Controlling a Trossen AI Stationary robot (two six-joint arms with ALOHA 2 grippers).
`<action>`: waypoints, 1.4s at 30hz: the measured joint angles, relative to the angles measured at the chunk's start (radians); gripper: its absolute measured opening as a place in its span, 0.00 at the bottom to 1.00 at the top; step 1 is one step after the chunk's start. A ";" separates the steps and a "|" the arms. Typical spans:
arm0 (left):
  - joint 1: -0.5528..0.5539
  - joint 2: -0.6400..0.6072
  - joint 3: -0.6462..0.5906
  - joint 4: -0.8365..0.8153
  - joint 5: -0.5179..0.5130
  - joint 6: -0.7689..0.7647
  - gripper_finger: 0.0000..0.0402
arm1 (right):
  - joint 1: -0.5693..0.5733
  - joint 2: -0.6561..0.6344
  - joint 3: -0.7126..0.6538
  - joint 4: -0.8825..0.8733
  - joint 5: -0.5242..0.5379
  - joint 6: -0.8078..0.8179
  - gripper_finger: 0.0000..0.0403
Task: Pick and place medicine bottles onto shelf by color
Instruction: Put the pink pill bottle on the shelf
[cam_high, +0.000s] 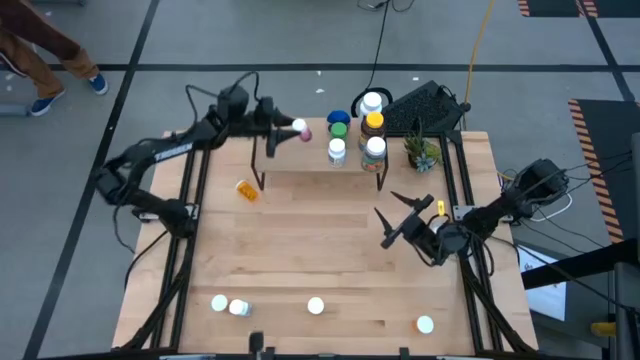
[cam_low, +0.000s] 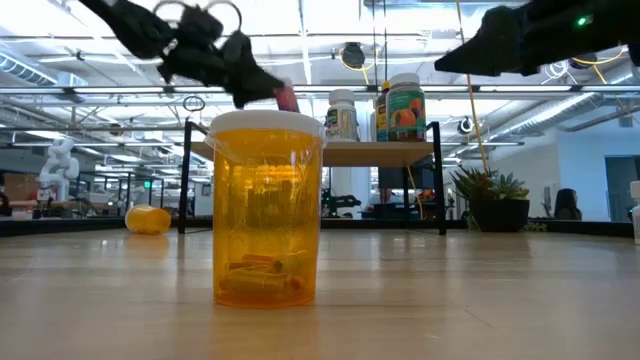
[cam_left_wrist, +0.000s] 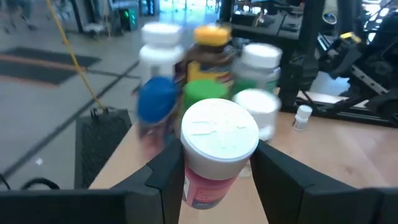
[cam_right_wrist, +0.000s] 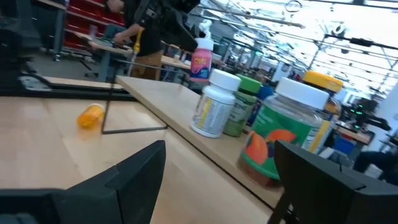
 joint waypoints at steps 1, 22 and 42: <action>0.019 0.034 0.027 -0.013 0.023 0.006 0.41 | -0.011 0.001 -0.003 -0.001 0.000 0.003 0.73; 0.085 0.391 0.514 -0.515 0.145 0.404 0.41 | -0.125 0.001 -0.011 -0.048 -0.002 0.035 0.73; 0.074 0.431 0.514 -0.495 0.029 0.368 0.61 | -0.145 0.001 -0.011 -0.057 -0.001 0.035 0.73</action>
